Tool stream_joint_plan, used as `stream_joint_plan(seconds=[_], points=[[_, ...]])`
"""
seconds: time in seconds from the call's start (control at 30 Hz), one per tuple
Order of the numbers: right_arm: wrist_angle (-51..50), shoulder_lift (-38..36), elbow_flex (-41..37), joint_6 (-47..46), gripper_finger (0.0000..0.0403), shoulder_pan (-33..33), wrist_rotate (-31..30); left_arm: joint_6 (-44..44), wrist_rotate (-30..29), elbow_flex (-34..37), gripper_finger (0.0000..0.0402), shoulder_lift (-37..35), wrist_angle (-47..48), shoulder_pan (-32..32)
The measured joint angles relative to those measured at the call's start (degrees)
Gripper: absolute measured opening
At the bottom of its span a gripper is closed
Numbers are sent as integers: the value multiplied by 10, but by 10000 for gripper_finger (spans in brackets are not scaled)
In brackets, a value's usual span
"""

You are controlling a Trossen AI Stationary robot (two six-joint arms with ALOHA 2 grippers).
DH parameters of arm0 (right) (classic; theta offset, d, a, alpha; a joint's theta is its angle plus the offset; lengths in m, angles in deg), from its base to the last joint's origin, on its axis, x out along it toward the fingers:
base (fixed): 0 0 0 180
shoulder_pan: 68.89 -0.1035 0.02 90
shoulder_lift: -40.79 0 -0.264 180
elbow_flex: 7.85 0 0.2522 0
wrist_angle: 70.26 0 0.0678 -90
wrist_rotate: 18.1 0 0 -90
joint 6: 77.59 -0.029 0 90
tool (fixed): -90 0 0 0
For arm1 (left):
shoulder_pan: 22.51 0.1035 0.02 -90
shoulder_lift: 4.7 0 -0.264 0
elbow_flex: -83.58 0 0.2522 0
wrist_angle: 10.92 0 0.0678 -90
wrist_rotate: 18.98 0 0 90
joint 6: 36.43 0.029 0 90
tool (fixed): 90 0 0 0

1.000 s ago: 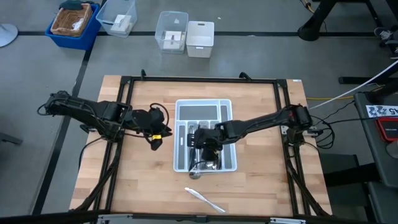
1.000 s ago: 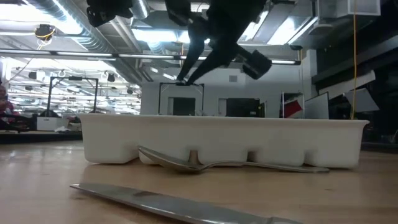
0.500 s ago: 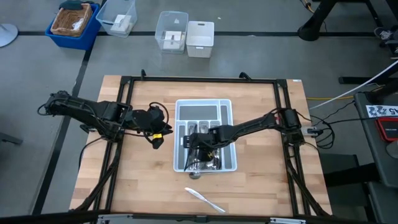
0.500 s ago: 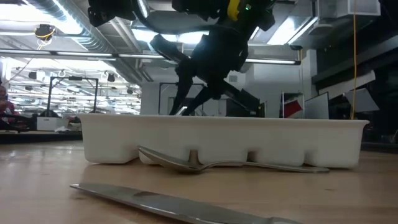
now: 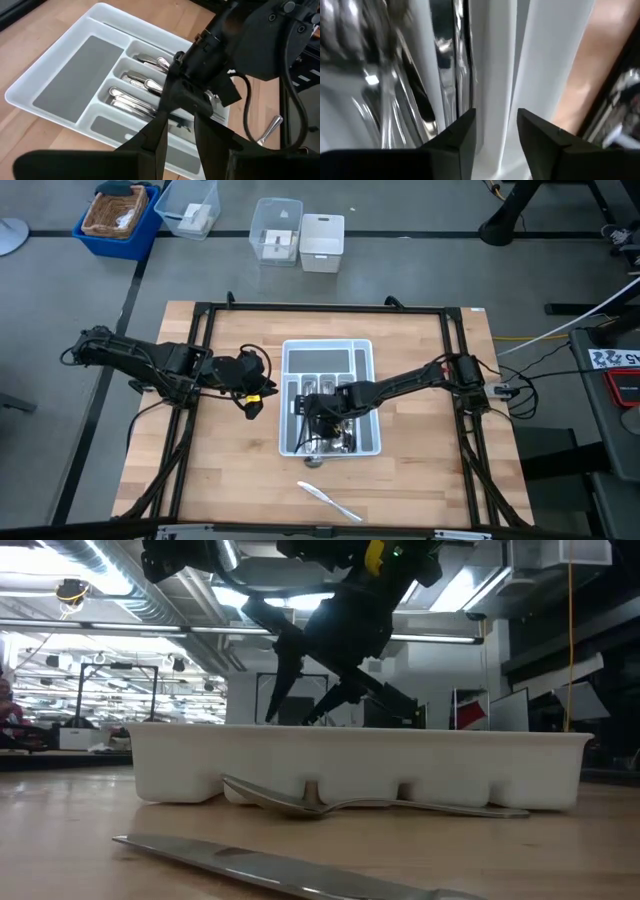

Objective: Sort silverware
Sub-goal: Adjust the white cutlery

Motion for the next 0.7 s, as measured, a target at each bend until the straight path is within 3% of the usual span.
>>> stream_joint_plan(seconds=[0.2, 0.33, 0.5, 0.7], points=[[-10, 0, 8, -110, 142, 0, -133, 0, 2, 0, 85, 0, 2, -1], [-77, 0, 44, -211, 135, 0, -194, 6, 23, 0, 85, 0, 5, 0], [-234, -1, 134, -405, 133, -6, -176, 24, 78, 0, 85, 0, 3, -11], [-429, -1, 258, -647, 133, -11, -52, 14, 80, 0, 85, 0, -2, -61]])
